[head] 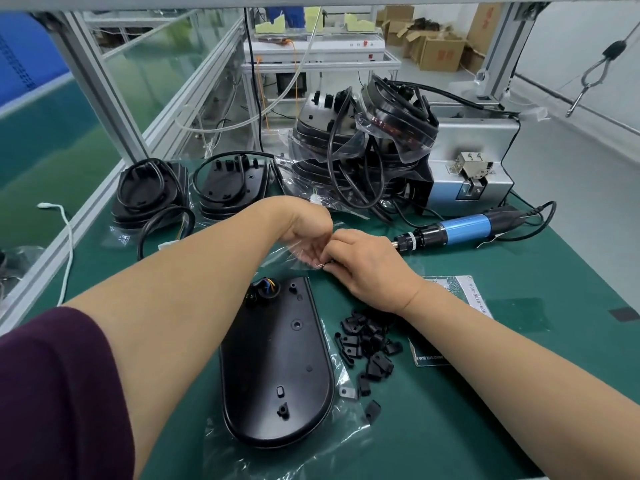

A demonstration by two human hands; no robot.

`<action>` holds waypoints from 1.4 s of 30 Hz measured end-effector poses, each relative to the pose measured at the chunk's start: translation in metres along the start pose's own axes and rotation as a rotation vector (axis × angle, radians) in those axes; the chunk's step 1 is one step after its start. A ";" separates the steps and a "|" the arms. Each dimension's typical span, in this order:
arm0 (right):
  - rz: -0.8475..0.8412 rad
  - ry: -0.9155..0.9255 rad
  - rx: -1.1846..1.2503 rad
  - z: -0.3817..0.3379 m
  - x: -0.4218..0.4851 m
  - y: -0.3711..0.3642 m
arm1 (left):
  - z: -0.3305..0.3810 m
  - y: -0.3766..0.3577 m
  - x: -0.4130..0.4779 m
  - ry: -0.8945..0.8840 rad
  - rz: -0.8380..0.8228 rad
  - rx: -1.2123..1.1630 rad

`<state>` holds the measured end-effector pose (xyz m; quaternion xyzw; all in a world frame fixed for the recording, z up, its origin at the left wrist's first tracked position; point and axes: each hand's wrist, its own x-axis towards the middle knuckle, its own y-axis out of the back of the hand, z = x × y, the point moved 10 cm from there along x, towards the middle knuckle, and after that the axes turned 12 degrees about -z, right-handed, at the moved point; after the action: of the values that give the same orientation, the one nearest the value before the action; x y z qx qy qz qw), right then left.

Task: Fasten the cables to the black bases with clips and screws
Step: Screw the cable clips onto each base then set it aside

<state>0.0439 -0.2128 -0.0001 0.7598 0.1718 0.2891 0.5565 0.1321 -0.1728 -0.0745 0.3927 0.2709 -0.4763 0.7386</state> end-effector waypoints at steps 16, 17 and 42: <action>-0.030 0.018 -0.004 -0.004 -0.001 0.006 | 0.000 -0.002 -0.002 -0.038 -0.008 -0.062; -0.017 0.024 -0.013 -0.005 -0.001 0.007 | 0.000 -0.002 -0.002 -0.038 -0.009 -0.058; -0.183 -0.284 0.735 -0.020 -0.010 -0.001 | 0.019 0.023 -0.091 -0.328 0.702 0.637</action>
<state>0.0239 -0.2034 0.0008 0.9220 0.2522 0.0499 0.2895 0.1176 -0.1385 0.0134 0.5862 -0.1559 -0.3138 0.7305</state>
